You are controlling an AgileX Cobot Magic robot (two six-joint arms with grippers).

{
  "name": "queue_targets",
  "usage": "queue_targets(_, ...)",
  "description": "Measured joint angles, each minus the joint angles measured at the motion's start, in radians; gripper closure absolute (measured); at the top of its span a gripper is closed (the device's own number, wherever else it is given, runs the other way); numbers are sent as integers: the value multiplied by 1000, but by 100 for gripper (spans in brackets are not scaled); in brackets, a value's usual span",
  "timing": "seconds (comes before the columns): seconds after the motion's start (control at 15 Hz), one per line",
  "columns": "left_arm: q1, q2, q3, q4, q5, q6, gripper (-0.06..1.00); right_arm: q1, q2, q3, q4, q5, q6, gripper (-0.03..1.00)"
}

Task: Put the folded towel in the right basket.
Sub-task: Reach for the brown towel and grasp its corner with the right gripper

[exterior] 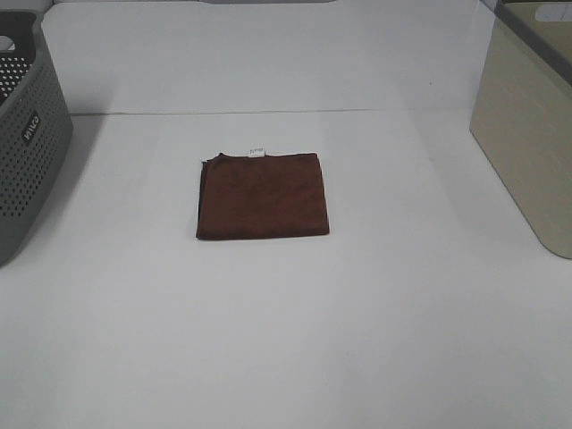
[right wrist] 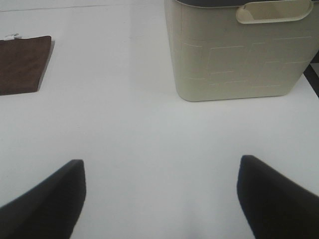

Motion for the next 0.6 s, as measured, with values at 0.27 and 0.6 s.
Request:
queue_targets(0.27,0,0,0,0,0,0,7,0,0,0,0,0,0,19)
queue_targets(0.6,0,0,0,0,0,0,7,0,0,0,0,0,0,19)
